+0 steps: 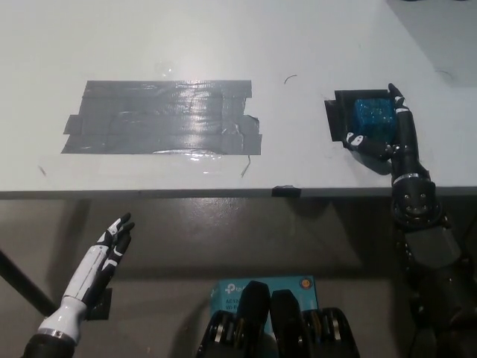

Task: A rubick's cube is kept in the black marked spot on the table and the robot uses its right arm to pick it up and hands it to a person

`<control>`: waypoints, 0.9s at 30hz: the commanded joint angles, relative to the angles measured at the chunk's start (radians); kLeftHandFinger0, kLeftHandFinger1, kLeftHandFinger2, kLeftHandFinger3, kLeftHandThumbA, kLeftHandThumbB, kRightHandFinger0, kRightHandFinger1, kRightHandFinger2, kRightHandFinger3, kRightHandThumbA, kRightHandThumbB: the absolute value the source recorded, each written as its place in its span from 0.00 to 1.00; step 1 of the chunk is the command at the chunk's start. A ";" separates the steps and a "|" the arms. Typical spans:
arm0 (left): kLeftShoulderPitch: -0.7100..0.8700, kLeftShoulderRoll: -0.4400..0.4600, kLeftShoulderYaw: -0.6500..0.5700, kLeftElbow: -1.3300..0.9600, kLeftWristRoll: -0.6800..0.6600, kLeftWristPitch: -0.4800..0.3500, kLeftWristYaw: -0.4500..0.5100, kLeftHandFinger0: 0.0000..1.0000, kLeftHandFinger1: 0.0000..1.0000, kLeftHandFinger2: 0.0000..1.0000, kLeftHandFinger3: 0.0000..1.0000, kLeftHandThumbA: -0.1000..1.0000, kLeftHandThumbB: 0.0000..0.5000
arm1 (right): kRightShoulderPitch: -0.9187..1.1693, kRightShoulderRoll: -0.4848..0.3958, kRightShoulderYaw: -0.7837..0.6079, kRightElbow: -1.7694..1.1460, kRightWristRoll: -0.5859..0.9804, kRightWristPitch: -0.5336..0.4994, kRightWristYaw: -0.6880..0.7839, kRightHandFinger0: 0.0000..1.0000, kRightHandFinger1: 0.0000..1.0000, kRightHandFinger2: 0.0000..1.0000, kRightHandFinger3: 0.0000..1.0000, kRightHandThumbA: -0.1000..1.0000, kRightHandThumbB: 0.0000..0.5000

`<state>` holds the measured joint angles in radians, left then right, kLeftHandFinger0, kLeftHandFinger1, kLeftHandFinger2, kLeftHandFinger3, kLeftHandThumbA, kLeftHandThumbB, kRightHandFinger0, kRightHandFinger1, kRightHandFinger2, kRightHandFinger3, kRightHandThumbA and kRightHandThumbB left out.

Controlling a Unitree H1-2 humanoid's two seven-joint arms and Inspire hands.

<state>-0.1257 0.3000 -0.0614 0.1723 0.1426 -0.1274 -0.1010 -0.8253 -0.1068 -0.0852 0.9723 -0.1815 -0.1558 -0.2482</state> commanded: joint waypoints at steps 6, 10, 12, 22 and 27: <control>-0.029 0.027 0.003 -0.029 0.013 -0.020 -0.015 1.00 1.00 1.00 1.00 1.00 0.46 | -0.077 -0.022 0.002 0.040 0.045 -0.012 0.028 1.00 1.00 1.00 1.00 0.88 0.89; -0.031 0.026 0.004 -0.033 0.014 -0.013 -0.013 1.00 1.00 1.00 1.00 1.00 0.46 | -0.093 -0.028 -0.001 0.078 0.059 -0.022 0.032 1.00 1.00 1.00 1.00 0.86 0.88; -0.035 0.024 0.003 -0.028 0.011 -0.015 -0.015 1.00 1.00 1.00 1.00 1.00 0.46 | -0.109 -0.033 -0.002 0.119 0.063 -0.039 0.032 1.00 1.00 1.00 1.00 0.79 0.84; -0.038 0.022 0.006 -0.025 0.000 -0.013 -0.018 1.00 1.00 1.00 1.00 1.00 0.47 | -0.126 -0.061 0.160 0.269 -0.090 -0.067 -0.121 0.00 0.19 0.60 0.56 0.00 0.41; -0.049 0.030 0.005 -0.025 0.013 -0.014 -0.016 1.00 1.00 1.00 1.00 1.00 0.46 | -0.123 -0.068 0.213 0.317 -0.091 -0.069 -0.123 0.13 0.45 0.83 0.79 0.00 0.39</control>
<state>-0.1468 0.3002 -0.0612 0.1706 0.1453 -0.1260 -0.1011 -0.9431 -0.1803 0.0948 1.2406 -0.2351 -0.2285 -0.3477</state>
